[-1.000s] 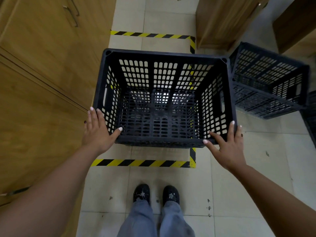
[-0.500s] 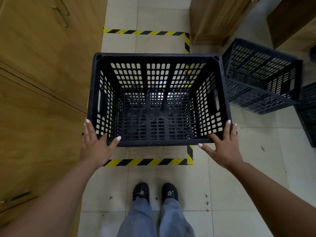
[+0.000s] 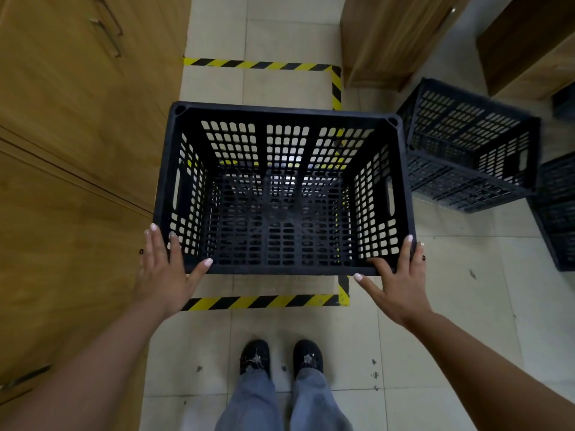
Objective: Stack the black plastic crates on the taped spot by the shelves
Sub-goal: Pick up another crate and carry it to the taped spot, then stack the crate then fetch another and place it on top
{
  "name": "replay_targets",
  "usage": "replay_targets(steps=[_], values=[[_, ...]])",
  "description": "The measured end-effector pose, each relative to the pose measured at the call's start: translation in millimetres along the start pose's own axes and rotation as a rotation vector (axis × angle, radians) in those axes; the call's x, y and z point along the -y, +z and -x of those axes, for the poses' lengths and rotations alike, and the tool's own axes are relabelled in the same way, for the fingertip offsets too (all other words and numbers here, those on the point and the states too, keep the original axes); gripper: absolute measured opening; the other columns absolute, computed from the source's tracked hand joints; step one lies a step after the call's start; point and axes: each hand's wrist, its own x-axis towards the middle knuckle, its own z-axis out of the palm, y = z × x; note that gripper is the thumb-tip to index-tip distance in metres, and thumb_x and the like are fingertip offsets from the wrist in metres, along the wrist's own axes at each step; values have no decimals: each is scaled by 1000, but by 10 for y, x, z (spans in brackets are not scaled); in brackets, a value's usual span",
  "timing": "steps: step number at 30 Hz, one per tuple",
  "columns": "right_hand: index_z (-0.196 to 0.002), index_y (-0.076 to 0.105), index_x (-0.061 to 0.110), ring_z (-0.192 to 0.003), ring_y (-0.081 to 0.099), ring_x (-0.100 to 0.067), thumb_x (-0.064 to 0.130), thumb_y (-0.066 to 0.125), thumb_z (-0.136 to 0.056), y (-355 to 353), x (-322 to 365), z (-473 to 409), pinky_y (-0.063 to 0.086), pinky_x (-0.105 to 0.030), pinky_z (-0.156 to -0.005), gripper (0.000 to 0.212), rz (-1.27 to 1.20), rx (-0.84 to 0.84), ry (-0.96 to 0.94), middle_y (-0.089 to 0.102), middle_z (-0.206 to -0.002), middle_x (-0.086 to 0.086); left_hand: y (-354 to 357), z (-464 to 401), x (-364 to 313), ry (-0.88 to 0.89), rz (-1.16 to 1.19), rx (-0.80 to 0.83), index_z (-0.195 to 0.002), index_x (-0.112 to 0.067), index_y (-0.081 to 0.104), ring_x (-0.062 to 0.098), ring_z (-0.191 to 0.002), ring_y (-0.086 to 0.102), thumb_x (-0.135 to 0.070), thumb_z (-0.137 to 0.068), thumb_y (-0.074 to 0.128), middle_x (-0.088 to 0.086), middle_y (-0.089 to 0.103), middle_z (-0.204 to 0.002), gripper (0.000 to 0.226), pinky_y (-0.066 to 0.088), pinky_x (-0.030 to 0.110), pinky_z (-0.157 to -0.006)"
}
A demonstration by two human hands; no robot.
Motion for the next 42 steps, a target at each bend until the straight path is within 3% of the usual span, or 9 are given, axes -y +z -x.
replay_targets(steps=[4,11,18,23,28,31,36,42], values=[[-138,38,44,-126,-49,-21,86,12,-70,-2,-24,-28,-16,-45,-112,84,-3,-4,-4,-32,-153,-10,23,-9,-2,-7,14,13,-149,-10,-14,21,-134,-39,-84,-62,-10,11,-45,-140,114,-5,45,-116],[-143,26,47,-130,-45,-24,92,0,-63,-46,-20,-55,-14,-47,-112,96,40,24,-6,-35,-151,-9,101,-44,35,-4,34,4,-149,-18,-15,20,-127,-47,-86,-68,-6,9,-49,-140,106,-7,46,-116],[-145,12,50,-138,-33,-32,89,-1,-62,-72,-1,-61,-7,-51,-114,93,131,60,20,-30,-154,-11,31,-13,-2,-8,-3,22,-146,-19,-23,27,-131,-44,-78,-75,0,15,-50,-139,95,-9,48,-115],[-146,-7,45,-140,-28,-32,90,-6,-58,-143,46,-30,-7,-47,-115,99,149,80,47,-25,-156,-11,-77,41,-84,-2,-55,-28,-149,-9,-14,34,-141,-26,-73,-83,8,25,-29,-151,95,-10,46,-115],[-151,-1,26,-145,-17,-22,76,7,-76,-269,89,105,-1,-42,-119,90,57,-43,-39,-10,-159,-8,-307,167,-205,127,-87,-180,-152,-17,-3,26,-147,-8,-65,-91,19,15,-6,-159,81,-2,49,-116],[-151,0,22,-146,-12,-21,76,0,-76,-453,20,171,-1,-38,-119,92,48,-116,-106,-7,-160,-7,-493,263,-486,214,-52,-262,-152,-18,0,24,-147,0,-60,-93,26,12,0,-160,77,3,47,-118],[-152,5,24,-147,-10,-21,79,-8,-76,-888,-343,215,-1,-36,-117,94,-26,-202,-165,-8,-159,-6,-818,347,-1284,314,-59,-342,-152,-17,-4,25,-147,0,-59,-93,30,11,-7,-160,80,5,43,-119],[-151,11,24,-146,-10,-20,66,10,-85,-1392,-1264,59,4,-40,-117,79,-4,-271,-171,-6,-159,-7,-1048,467,-2609,426,-92,-424,-152,-14,0,23,-148,-1,-57,-94,32,10,-5,-160,80,3,41,-119]])
